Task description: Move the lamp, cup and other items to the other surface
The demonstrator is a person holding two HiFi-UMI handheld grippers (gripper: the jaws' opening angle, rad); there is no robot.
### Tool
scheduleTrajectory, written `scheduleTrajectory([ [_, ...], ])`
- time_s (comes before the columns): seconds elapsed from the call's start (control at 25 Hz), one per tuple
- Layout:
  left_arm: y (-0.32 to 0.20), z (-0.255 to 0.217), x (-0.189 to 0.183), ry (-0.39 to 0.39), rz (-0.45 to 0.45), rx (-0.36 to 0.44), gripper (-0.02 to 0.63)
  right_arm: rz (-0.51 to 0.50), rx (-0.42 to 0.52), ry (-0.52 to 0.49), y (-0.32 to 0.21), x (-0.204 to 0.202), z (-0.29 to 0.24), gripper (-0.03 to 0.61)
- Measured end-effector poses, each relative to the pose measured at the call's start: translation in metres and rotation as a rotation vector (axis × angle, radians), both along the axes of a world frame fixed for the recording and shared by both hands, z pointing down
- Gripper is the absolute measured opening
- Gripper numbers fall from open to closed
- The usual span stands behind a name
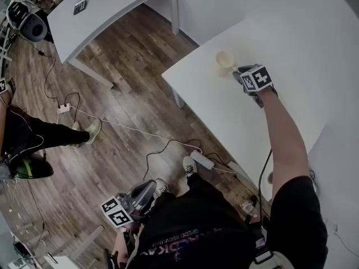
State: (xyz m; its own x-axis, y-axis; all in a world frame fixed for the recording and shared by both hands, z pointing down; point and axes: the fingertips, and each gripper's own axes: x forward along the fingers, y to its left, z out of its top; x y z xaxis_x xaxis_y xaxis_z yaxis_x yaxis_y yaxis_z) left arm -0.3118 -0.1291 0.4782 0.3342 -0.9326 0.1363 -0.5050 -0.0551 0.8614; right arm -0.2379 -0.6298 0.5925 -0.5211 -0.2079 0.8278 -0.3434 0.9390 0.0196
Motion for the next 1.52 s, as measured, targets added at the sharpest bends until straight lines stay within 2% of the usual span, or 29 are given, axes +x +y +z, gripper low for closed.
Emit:
scheduleTrajectory([
  [0.2, -0.004, 0.003, -0.001, -0.002, -0.017, -0.015, 0.002, -0.074, -0.051, 0.05, 0.0, -0.011, 0.013, 0.121],
  [0.36, -0.003, 0.007, -0.003, 0.006, -0.038, -0.022, 0.002, -0.14, -0.056, 0.106, 0.003, -0.017, 0.02, 0.12],
  [0.56, -0.003, 0.007, -0.002, 0.01, -0.045, -0.02, 0.002, -0.159, -0.068, 0.131, 0.006, -0.02, 0.023, 0.104],
  [0.64, -0.003, 0.008, -0.001, 0.009, -0.049, -0.019, 0.002, -0.16, -0.06, 0.138, 0.007, -0.02, 0.024, 0.071],
  [0.84, 0.0, 0.008, 0.003, 0.008, -0.06, -0.016, 0.002, -0.136, -0.02, 0.111, 0.006, -0.017, 0.024, 0.055],
  [1.36, 0.015, 0.012, 0.005, -0.003, -0.086, -0.002, 0.002, 0.004, 0.053, -0.019, 0.014, -0.007, 0.027, 0.049],
  [1.52, 0.018, 0.01, 0.004, -0.006, -0.079, 0.002, 0.002, 0.021, 0.048, -0.069, 0.026, -0.008, 0.027, 0.048],
])
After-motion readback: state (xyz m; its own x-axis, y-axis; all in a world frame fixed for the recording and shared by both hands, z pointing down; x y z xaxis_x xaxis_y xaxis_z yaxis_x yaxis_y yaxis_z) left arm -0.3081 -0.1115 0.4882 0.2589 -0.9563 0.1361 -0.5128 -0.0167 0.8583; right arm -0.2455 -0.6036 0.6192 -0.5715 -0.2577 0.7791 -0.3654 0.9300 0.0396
